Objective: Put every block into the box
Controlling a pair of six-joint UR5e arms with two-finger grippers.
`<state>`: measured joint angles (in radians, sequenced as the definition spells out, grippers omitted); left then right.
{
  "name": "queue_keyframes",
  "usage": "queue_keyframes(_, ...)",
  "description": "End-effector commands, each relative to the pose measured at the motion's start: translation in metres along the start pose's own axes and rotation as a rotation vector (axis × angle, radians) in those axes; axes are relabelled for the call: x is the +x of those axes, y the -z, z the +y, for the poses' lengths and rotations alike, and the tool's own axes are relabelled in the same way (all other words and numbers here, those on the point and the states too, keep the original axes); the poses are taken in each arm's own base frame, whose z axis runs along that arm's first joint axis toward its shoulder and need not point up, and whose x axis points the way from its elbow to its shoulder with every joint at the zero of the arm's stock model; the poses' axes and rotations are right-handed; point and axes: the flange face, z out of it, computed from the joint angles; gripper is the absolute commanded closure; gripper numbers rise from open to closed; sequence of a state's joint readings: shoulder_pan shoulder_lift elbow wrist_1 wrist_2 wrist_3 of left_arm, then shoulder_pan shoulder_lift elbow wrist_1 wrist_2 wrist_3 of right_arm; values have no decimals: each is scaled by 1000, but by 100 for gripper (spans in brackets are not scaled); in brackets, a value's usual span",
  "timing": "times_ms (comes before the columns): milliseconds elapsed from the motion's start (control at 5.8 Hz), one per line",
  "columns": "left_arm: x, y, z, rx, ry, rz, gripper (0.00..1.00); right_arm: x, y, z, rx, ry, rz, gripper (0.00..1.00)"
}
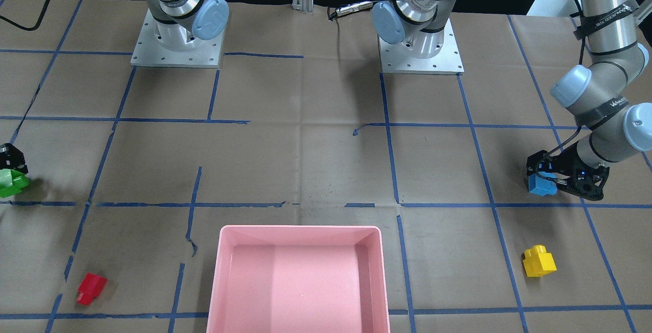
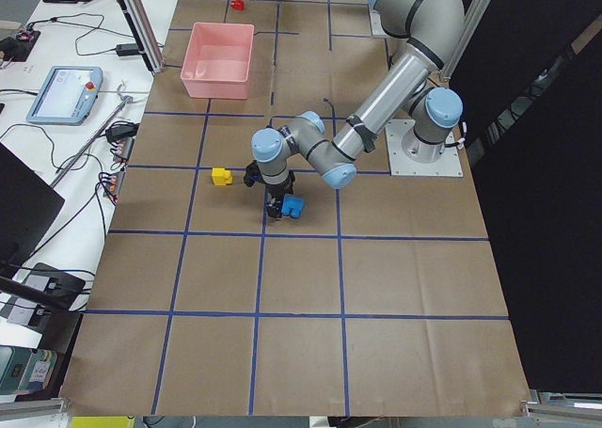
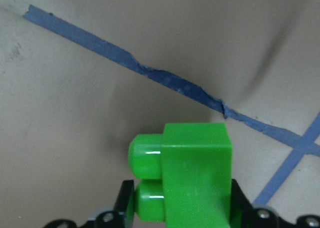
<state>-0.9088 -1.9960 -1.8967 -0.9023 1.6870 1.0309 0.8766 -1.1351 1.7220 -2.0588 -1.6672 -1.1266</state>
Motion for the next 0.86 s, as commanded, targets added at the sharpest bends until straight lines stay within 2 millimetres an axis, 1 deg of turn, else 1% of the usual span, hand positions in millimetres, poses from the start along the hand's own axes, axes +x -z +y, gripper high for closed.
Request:
queue_keyframes(0,1,-9,-1,-10,-8,19,28,-4,71,-21,15,-53,11,73)
queue_keyframes(172,4,-6,-2,-8,-11,18,72,-27,112,-56,-3,-70,-1,73)
queue_keyframes(345,3,-6,-2,-6,-9,21,100,-56,160,-82,-15,-126,-21,73)
queue_keyframes(517,8,7,-7,-11,-13,25,100,-94,187,-112,-20,-192,-53,73)
queue_keyframes(690,17,30,-19,-20,-8,48,100,-142,203,-146,-19,-243,-36,72)
